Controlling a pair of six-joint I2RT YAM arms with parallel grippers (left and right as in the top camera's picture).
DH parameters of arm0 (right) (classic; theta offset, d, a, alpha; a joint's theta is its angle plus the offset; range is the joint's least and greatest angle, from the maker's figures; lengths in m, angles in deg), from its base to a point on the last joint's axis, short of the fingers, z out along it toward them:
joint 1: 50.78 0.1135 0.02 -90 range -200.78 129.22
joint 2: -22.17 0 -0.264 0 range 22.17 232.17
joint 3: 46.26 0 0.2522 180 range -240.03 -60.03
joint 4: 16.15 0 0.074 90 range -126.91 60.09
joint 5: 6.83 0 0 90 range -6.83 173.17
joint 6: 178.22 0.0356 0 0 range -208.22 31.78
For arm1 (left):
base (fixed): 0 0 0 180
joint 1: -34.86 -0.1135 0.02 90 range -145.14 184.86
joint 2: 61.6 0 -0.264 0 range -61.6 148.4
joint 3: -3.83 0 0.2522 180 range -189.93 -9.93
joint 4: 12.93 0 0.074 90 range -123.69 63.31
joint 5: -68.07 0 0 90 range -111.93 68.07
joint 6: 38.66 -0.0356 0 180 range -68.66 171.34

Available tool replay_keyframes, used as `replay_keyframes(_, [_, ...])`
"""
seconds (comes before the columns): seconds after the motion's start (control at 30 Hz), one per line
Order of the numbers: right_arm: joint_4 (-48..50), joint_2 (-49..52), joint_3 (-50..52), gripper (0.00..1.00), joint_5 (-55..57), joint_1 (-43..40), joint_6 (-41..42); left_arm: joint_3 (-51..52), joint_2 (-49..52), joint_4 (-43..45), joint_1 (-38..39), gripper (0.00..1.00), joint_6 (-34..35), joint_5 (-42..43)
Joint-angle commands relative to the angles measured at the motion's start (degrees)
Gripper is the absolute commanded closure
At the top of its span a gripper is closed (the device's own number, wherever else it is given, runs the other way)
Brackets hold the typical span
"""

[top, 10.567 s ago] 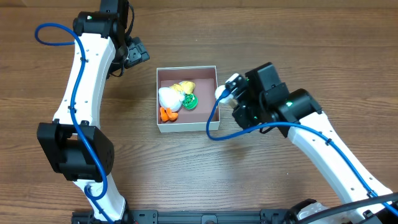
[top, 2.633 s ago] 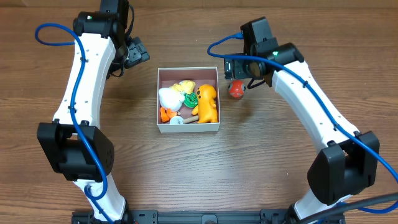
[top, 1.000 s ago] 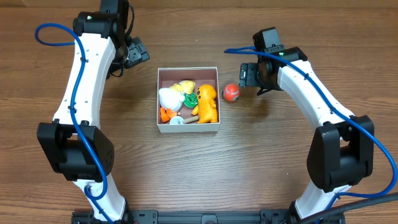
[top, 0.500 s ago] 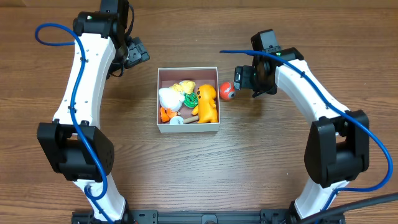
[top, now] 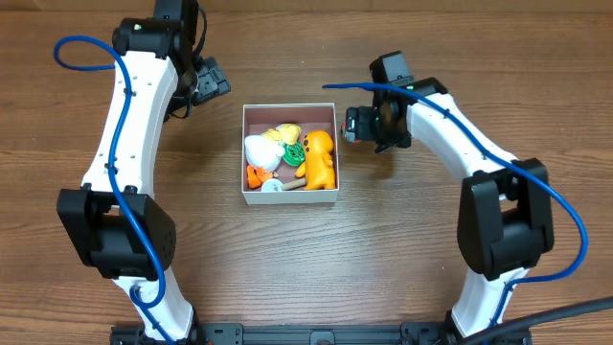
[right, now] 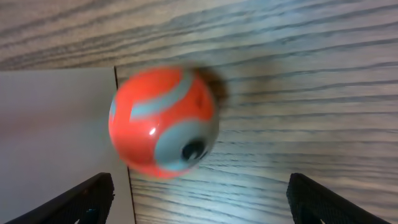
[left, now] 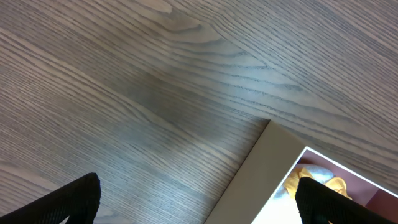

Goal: Pack container
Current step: 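Move the right gripper down and grasp the red ball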

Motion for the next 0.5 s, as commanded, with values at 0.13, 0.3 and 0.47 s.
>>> replay_keyframes(0.13, [3.48,1.99,0.09,0.08,-0.35,0.2,-0.22,-0.57,-1.36,0.04,0.0,0.0,1.11,0.28])
replay_keyframes(0.3, [8.68,2.32,0.09,0.05,0.35,0.2,-4.74,-0.57,-1.36,0.04,0.0,0.0,1.11,0.28])
replay_keyframes(0.47, [10.08,2.32,0.09,0.04,5.6,0.15,-4.72,-0.57,-1.36,0.02,0.0,0.0,1.11,0.28])
